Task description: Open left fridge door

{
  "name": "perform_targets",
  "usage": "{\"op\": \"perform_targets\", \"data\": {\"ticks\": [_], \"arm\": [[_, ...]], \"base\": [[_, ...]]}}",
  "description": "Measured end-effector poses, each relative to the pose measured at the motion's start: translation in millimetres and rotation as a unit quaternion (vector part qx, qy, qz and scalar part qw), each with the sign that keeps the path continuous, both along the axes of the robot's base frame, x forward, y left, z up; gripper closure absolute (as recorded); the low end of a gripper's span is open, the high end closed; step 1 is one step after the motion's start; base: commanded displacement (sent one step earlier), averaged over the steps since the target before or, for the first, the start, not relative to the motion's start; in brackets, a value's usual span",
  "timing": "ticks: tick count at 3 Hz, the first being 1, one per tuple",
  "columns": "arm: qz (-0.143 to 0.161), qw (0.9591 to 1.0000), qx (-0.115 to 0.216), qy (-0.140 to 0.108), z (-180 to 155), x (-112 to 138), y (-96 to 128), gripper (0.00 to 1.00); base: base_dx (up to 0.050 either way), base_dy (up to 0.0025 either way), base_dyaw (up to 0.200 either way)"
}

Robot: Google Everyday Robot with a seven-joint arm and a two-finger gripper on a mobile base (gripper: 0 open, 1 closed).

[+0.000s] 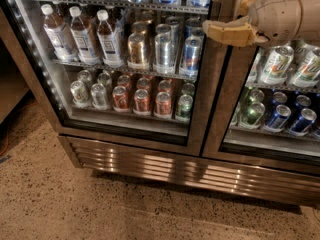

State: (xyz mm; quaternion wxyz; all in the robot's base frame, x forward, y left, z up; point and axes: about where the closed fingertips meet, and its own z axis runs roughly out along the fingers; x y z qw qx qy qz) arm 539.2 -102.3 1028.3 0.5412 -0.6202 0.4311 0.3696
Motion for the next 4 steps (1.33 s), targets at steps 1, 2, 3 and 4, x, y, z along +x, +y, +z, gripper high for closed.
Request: {"op": "perform_targets", "data": {"ticks": [1, 2, 3, 4], "arm": [[0.0, 1.0, 0.0, 0.0, 0.2, -0.1, -0.1, 1.0], [0.001, 1.0, 0.0, 0.001, 0.5, -0.2, 0.0, 1.0], [0.001, 1.0, 0.0, 0.001, 0.5, -0.2, 0.0, 1.0], [0.001, 1.0, 0.0, 0.001, 0.5, -0.2, 0.0, 1.0]], "base": [[0.0, 0.0, 0.0], [-0.05, 0.00002, 0.0], [-0.05, 0.00004, 0.0], [-0.05, -0.00002, 0.0]]}}
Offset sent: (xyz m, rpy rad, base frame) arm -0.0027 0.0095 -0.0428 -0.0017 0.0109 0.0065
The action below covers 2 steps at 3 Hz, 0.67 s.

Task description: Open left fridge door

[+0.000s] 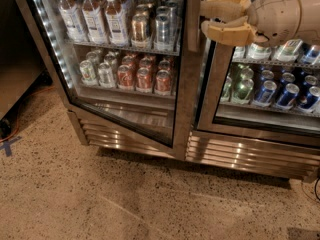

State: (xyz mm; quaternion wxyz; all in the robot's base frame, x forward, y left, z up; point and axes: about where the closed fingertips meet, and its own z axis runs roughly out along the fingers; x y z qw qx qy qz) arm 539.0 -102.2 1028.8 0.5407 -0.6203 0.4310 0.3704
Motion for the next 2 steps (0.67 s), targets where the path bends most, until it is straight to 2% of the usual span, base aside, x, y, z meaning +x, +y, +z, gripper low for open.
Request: {"op": "perform_targets", "data": {"ticks": [1, 2], "arm": [[0.0, 1.0, 0.0, 0.0, 0.0, 0.0, 0.0, 1.0], [0.0, 1.0, 0.0, 0.0, 0.0, 0.0, 0.0, 1.0]], "base": [[-0.05, -0.00003, 0.0], [0.0, 0.0, 0.0]]}}
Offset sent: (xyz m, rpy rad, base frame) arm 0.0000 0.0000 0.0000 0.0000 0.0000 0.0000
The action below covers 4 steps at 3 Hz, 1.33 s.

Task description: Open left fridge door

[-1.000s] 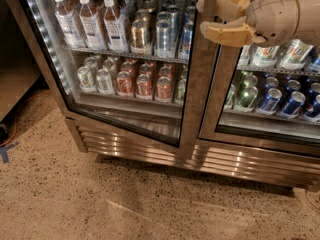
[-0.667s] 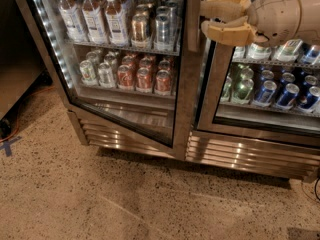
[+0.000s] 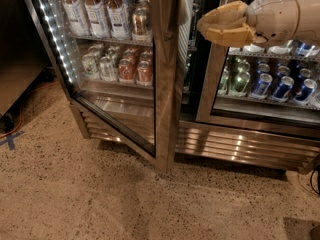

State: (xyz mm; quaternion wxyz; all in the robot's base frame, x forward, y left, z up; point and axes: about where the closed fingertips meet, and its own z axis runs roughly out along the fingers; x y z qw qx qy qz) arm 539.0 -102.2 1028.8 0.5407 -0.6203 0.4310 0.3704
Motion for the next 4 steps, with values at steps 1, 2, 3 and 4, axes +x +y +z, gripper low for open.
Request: {"op": "perform_targets", "data": {"ticks": [1, 2, 3, 4], "arm": [[0.0, 1.0, 0.0, 0.0, 0.0, 0.0, 0.0, 0.81], [0.0, 1.0, 0.0, 0.0, 0.0, 0.0, 0.0, 0.58], [0.0, 1.0, 0.0, 0.0, 0.0, 0.0, 0.1, 0.35], [0.0, 1.0, 0.0, 0.0, 0.0, 0.0, 0.1, 0.11]], "base": [[0.0, 0.0, 0.0], [0.0, 0.0, 0.0], [0.0, 0.0, 0.0], [0.0, 0.0, 0.0]]}}
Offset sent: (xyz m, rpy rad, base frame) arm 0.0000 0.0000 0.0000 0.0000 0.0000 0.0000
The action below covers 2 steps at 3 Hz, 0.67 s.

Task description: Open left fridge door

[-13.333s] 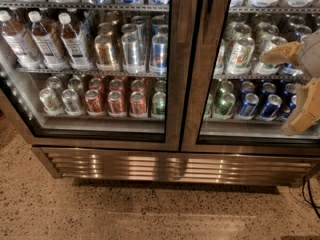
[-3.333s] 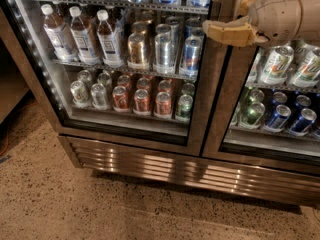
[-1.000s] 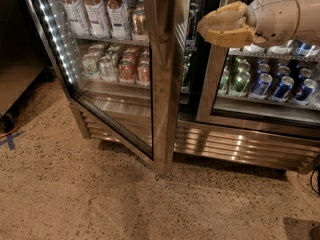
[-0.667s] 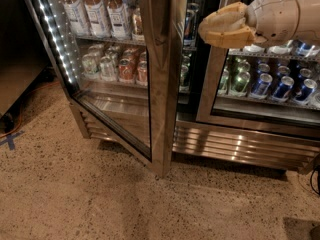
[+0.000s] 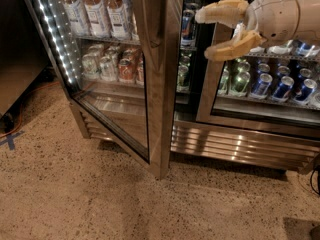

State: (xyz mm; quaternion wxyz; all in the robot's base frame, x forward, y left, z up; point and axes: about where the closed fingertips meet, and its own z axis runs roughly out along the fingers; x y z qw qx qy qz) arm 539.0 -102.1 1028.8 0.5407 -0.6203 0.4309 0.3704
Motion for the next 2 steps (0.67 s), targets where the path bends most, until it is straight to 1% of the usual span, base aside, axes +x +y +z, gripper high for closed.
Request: {"op": "perform_targets", "data": {"ticks": [1, 2], "arm": [[0.0, 1.0, 0.0, 0.0, 0.1, 0.2, 0.8, 0.0], [0.0, 1.0, 0.0, 0.0, 0.1, 0.2, 0.8, 0.0]], "base": [[0.0, 0.0, 0.0], [0.0, 0.0, 0.0]]}}
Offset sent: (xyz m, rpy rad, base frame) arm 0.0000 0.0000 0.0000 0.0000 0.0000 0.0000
